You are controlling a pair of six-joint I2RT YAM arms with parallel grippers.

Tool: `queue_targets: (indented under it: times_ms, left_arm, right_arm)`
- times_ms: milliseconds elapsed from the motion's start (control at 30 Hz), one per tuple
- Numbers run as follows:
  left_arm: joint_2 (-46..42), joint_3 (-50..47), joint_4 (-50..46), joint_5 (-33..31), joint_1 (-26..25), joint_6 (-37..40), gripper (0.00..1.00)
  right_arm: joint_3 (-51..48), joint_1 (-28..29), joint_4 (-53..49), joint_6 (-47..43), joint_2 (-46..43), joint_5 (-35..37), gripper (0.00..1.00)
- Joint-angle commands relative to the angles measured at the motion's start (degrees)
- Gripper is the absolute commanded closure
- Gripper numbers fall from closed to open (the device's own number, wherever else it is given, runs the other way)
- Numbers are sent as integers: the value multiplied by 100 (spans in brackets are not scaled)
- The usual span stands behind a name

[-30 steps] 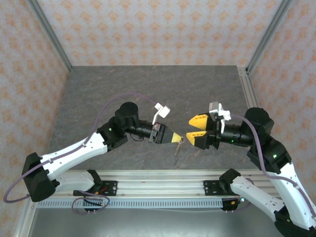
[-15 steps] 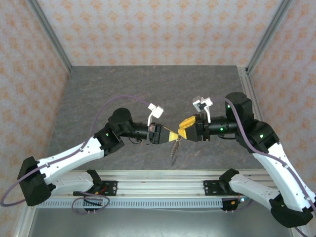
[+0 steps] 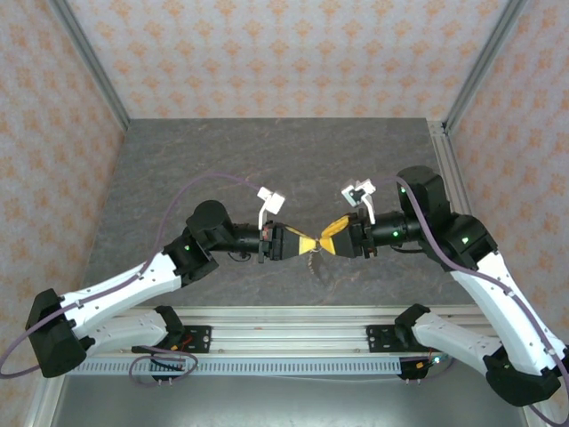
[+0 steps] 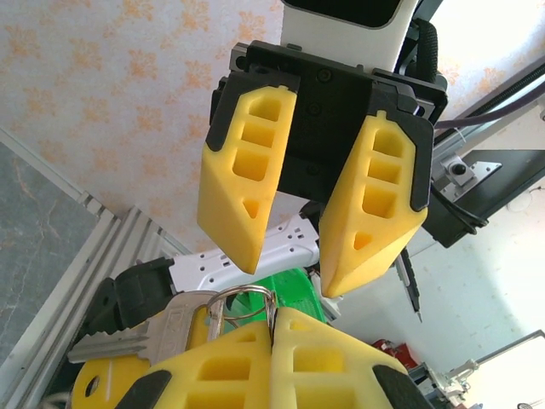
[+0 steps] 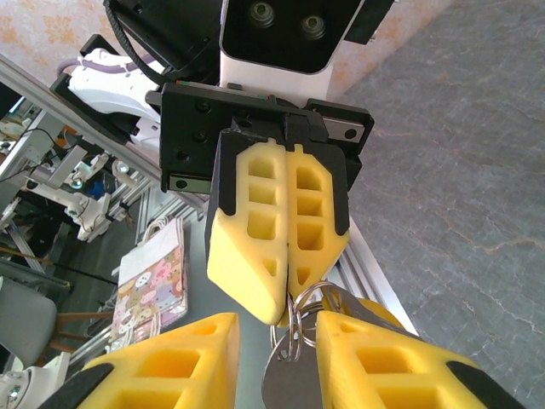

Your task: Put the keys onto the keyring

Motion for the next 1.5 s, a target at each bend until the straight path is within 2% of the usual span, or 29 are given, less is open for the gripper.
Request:
queue_targets:
  times_ms: [0,133,367,867,1100,1333,1467]
  left_arm:
    - [-90,-20,430,-64,-20,151,100]
    - [-97,-15,389,-46,-16,183,100]
    - [-140,-32,429,-85,-20,203,100]
    - [-103,-41,452,-212,-16,233,100]
    - [-114,-43,422,-239,-15,248,100]
    - [-101,-39,431,-249,-16,243,100]
    - [-88,-15,406,-241,-19,252,100]
  right_arm:
    - [39,30,-53,-114,57,-166,71]
    - [-28,33,153,10,119,-285,76]
    - [-57,28,88,-13,169,-364,78]
    - [-172,27,53,-54,113,-554,78]
    - [-189,27,73,-67,105,-591,87]
    - [-269,27,235,41,-63,-611,81]
    - [-247,25,247,41,-81,-621,85]
